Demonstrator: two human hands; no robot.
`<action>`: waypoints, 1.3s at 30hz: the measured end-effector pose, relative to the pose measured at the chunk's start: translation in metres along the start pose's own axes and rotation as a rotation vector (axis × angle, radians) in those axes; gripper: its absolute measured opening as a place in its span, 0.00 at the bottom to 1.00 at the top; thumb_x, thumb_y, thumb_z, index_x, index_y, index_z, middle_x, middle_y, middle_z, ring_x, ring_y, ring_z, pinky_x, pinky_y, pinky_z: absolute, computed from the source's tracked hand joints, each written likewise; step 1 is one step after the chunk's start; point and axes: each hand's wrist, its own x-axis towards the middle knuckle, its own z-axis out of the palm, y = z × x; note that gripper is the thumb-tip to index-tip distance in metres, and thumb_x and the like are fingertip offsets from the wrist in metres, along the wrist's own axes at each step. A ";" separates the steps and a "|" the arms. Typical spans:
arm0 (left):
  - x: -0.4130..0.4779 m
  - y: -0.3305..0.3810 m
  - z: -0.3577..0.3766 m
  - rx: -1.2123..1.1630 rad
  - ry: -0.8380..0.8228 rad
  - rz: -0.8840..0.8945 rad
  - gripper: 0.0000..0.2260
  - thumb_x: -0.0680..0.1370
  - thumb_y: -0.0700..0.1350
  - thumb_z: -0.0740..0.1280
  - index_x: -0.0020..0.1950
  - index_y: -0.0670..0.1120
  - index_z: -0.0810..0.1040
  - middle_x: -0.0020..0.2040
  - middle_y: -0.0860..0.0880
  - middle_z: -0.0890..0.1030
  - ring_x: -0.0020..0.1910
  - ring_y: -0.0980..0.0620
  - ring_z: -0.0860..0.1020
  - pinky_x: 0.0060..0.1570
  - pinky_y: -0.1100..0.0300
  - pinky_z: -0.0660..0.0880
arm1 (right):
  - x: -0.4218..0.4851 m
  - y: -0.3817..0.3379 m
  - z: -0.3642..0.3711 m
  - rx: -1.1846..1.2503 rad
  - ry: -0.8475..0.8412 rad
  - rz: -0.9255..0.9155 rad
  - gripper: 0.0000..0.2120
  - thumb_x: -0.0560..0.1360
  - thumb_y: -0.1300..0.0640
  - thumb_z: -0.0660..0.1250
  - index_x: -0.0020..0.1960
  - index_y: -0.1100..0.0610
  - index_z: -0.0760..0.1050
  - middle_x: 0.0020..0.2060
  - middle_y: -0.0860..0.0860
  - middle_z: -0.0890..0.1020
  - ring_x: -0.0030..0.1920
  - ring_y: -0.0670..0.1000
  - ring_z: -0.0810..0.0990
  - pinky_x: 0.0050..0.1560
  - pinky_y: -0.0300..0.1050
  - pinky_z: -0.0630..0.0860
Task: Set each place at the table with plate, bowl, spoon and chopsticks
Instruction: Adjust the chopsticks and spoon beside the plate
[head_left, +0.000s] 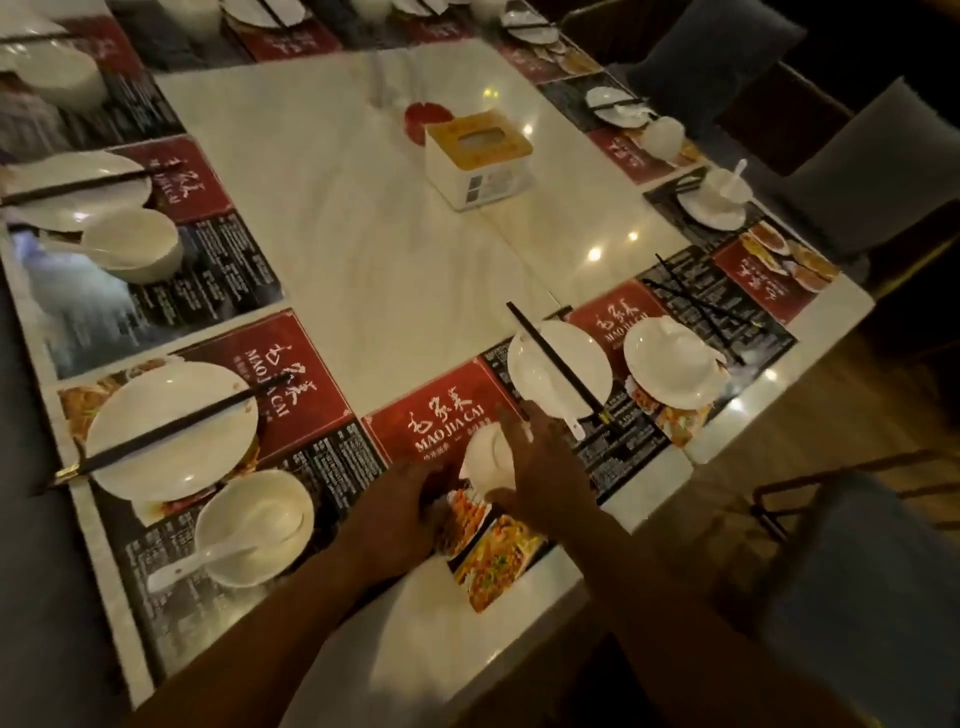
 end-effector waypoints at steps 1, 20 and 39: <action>0.005 0.000 0.001 -0.009 -0.002 -0.024 0.20 0.77 0.54 0.68 0.69 0.59 0.71 0.65 0.57 0.76 0.62 0.59 0.74 0.63 0.55 0.74 | 0.007 0.002 0.000 -0.030 -0.040 -0.031 0.55 0.67 0.39 0.76 0.81 0.47 0.44 0.78 0.57 0.53 0.77 0.61 0.55 0.72 0.63 0.67; 0.083 0.053 -0.003 -0.570 0.356 -0.440 0.11 0.82 0.50 0.65 0.62 0.62 0.79 0.57 0.62 0.82 0.56 0.60 0.81 0.54 0.59 0.78 | 0.125 0.033 -0.037 0.504 -0.421 -0.254 0.47 0.61 0.39 0.80 0.73 0.48 0.63 0.66 0.47 0.72 0.65 0.49 0.73 0.60 0.44 0.74; 0.096 0.065 0.024 -0.347 0.640 -0.764 0.19 0.80 0.44 0.66 0.71 0.48 0.73 0.66 0.48 0.78 0.61 0.52 0.76 0.59 0.58 0.73 | 0.255 0.015 -0.051 -0.177 -0.267 -0.609 0.52 0.65 0.38 0.78 0.79 0.52 0.54 0.76 0.54 0.61 0.75 0.58 0.61 0.71 0.59 0.65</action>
